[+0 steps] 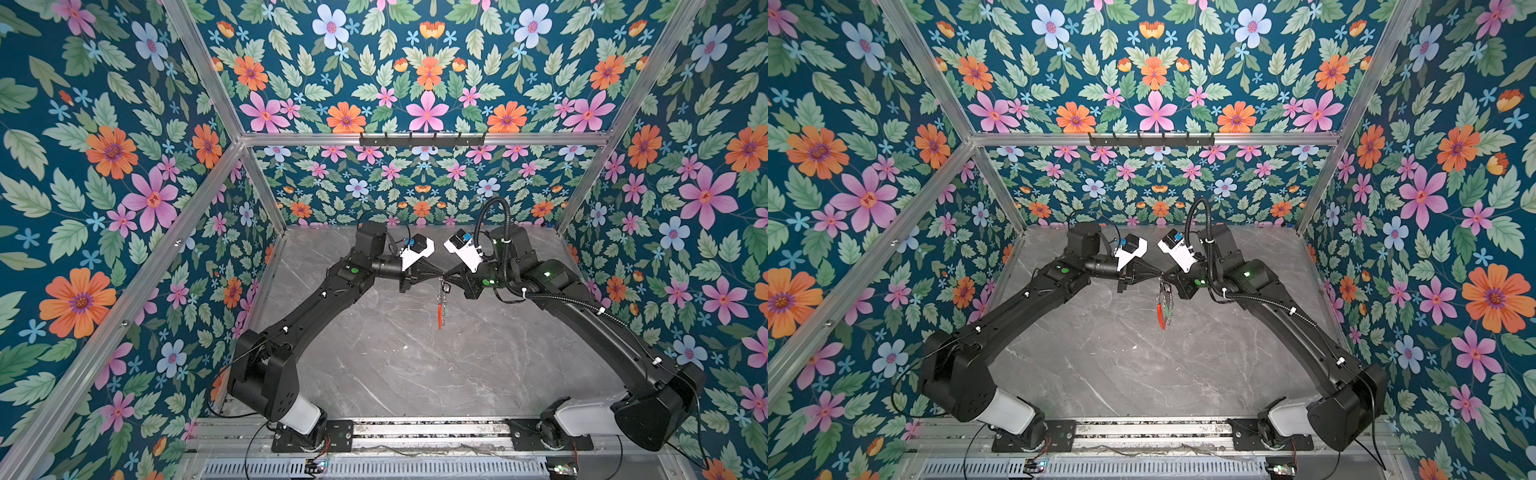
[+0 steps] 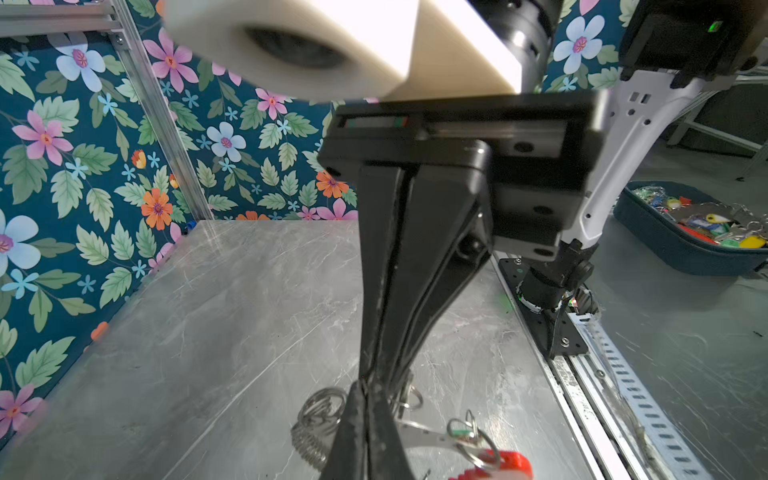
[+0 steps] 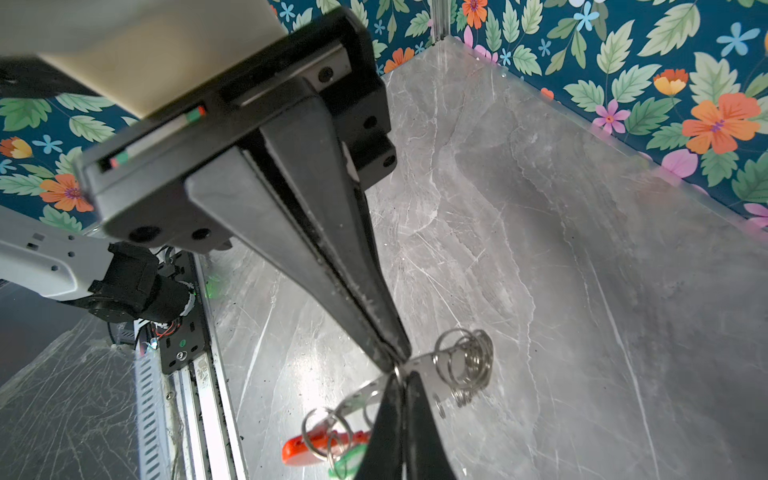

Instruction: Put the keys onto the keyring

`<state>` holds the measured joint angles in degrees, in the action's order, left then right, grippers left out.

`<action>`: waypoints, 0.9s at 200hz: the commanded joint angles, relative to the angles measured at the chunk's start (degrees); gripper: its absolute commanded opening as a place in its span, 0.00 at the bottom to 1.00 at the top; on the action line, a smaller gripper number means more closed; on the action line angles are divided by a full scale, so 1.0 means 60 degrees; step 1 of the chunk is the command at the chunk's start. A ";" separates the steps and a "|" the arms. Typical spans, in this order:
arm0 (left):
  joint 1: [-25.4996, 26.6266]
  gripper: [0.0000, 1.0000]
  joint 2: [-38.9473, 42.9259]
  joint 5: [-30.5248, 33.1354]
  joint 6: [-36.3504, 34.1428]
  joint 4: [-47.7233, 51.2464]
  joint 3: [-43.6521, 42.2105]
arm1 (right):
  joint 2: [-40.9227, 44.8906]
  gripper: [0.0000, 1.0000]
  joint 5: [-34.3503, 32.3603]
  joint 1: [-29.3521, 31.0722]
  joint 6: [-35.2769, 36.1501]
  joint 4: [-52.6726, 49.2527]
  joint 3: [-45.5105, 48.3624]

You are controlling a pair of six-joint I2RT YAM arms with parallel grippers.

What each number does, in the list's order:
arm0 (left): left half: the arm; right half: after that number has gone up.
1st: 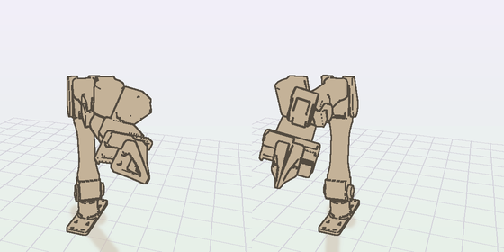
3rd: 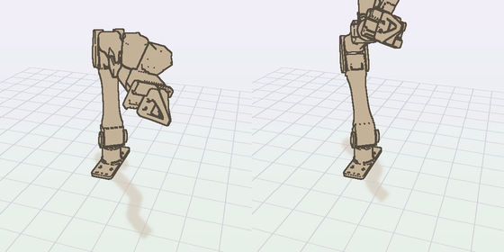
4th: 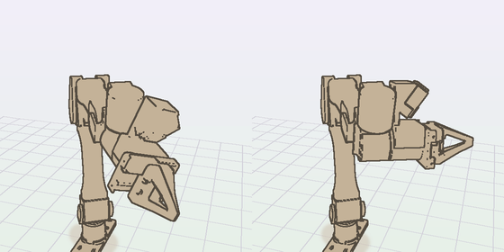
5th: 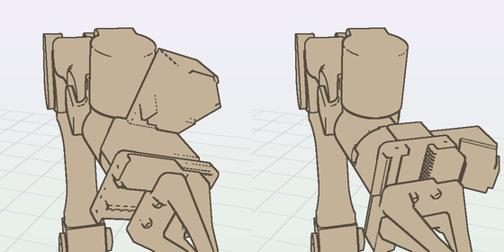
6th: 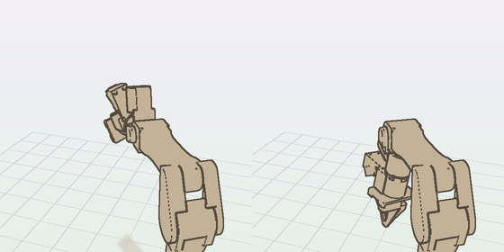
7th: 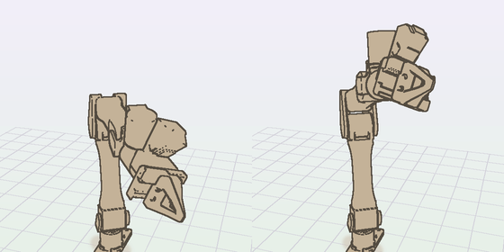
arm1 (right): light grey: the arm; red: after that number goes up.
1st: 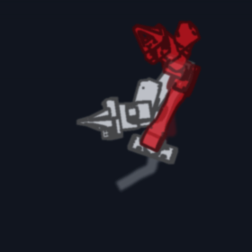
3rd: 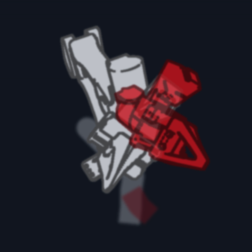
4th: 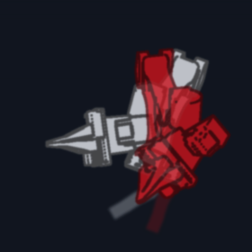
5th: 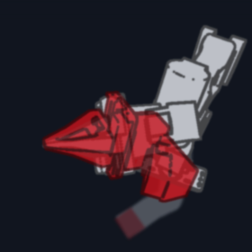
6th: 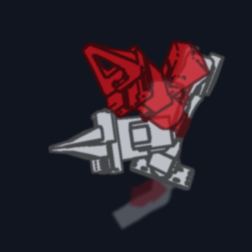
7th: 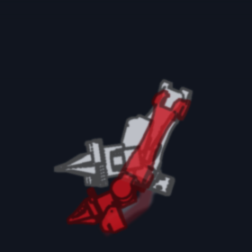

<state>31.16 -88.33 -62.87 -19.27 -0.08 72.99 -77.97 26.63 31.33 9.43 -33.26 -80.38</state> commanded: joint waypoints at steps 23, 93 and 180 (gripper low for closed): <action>0.0062 0.00 0.0320 0.0437 0.2126 -0.2276 -0.1073 | 0.0341 0.04 0.0213 0.0037 -0.0683 0.0996 0.0295; 0.0066 0.00 0.1079 0.1471 0.5999 -0.8108 -0.3215 | 0.1155 0.38 0.3002 -0.1583 -0.5182 0.5880 0.2824; 0.0051 0.00 0.1107 0.2383 0.7465 -0.9368 -0.3391 | 0.0870 0.36 0.4149 -0.1583 -0.6094 0.7331 0.3069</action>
<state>31.55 -82.11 -50.68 22.81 -50.98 52.36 -72.58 48.86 21.78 -24.47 5.19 -62.13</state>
